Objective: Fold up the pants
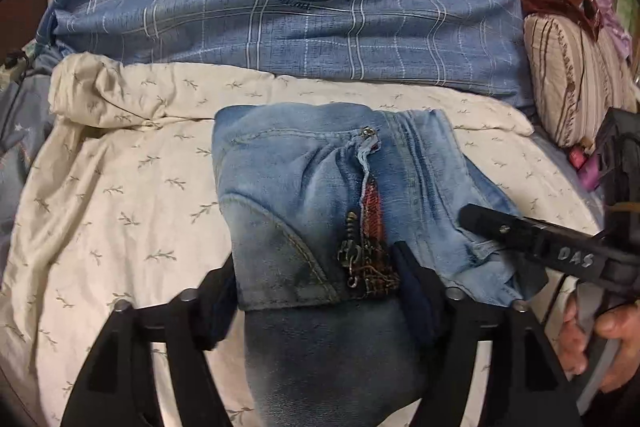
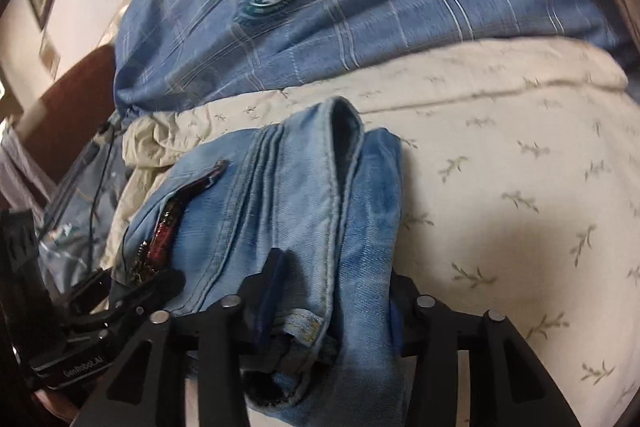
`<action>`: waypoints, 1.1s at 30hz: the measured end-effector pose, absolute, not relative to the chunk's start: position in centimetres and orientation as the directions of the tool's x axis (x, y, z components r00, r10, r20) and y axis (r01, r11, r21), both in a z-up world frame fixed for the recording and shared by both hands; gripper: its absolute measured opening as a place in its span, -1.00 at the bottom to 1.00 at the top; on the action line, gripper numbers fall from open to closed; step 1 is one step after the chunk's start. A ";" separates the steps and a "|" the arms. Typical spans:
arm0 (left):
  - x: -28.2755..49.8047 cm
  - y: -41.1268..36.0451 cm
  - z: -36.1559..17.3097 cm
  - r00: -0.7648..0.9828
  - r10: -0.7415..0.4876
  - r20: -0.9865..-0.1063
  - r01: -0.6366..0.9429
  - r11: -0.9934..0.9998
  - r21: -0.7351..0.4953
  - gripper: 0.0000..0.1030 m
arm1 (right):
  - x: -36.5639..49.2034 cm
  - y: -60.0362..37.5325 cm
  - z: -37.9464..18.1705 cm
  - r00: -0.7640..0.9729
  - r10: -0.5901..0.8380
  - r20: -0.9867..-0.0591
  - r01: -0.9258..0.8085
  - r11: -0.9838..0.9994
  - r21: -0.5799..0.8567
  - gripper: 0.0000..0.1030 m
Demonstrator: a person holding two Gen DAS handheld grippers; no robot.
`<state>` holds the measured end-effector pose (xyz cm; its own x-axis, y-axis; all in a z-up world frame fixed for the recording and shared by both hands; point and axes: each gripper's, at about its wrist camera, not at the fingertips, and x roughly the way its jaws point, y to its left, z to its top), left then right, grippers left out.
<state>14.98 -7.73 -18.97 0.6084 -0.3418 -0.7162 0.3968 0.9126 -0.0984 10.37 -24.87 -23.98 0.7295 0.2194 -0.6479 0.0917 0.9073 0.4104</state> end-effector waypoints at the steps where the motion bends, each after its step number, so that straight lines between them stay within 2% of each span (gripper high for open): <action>1: 14.9 -7.7 -19.0 0.620 -0.322 -0.716 0.387 0.919 -0.077 0.56 | 10.3 -25.1 -24.1 0.725 0.219 -0.652 0.103 0.903 0.418 0.08; 5: 13.7 -7.3 -18.0 0.665 -0.269 -0.697 0.354 0.935 -0.023 0.72 | 9.0 -25.4 -23.3 0.744 0.213 -0.633 0.116 0.892 0.437 0.13; 14: 8.4 -4.6 -13.6 0.749 -0.196 -0.632 0.272 0.962 0.024 0.78 | 2.7 -24.5 -19.2 0.864 0.109 -0.492 0.104 0.916 0.386 0.19; 23: 2.2 -2.4 -6.6 0.865 -0.162 -0.476 0.229 0.970 0.086 0.91 | -4.6 -21.3 -15.2 0.924 0.108 -0.367 0.053 0.914 0.402 0.25; 33: -3.8 -0.4 -1.8 0.909 -0.146 -0.391 0.199 0.975 0.099 0.99 | -10.5 -17.5 -8.8 0.971 0.119 -0.206 -0.035 0.928 0.372 0.38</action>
